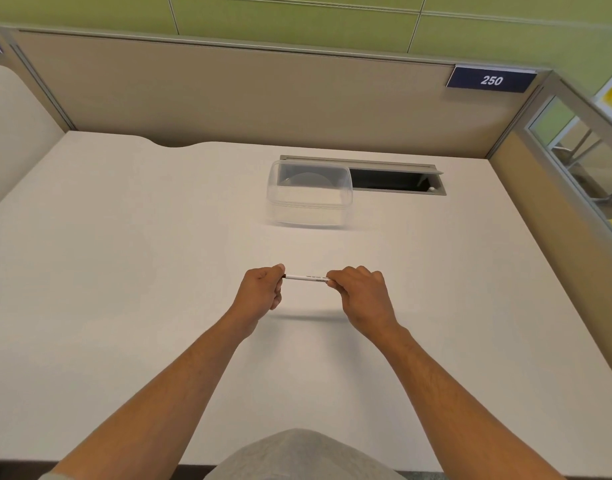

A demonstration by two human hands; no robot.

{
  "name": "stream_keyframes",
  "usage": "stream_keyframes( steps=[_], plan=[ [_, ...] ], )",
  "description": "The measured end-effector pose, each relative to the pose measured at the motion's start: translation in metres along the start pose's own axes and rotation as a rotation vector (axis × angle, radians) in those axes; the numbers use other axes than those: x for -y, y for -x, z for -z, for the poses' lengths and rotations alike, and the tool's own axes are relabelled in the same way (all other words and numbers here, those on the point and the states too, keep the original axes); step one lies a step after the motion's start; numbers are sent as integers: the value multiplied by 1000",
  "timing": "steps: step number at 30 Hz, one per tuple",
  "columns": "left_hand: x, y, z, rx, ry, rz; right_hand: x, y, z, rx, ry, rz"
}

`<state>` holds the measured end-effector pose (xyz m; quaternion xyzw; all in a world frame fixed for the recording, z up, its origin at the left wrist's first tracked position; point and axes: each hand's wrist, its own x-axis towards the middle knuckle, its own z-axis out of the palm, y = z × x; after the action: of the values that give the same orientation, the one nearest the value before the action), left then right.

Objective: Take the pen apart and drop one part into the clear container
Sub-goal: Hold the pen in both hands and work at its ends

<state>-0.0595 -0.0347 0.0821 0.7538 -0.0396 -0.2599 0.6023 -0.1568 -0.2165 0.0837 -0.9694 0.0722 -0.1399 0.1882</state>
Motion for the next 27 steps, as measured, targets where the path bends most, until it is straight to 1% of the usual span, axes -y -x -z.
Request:
stream_keyframes(
  steps=[4,6,7,10,14,16,18,23,27],
  plan=[
    [0,-4,0,-14,52,82,2,-2,-2,1,17,6],
    [1,-5,3,23,69,92,1,-3,-3,6,22,3],
    [3,-5,5,48,43,66,0,-3,-3,11,25,0],
    [8,-5,9,90,-98,-100,-4,-3,-4,30,29,-13],
    [12,-8,12,74,-206,-256,-3,-6,-4,44,19,-18],
    [15,-8,14,44,-264,-304,-1,-7,-6,56,13,-12],
    [17,-10,15,-6,-266,-292,-1,-8,-7,53,5,-16],
    [14,-19,22,-138,-120,-165,-8,-7,-5,28,11,-68],
    [18,-25,33,-131,-44,-121,-16,-7,-7,43,10,-114]
  ],
)
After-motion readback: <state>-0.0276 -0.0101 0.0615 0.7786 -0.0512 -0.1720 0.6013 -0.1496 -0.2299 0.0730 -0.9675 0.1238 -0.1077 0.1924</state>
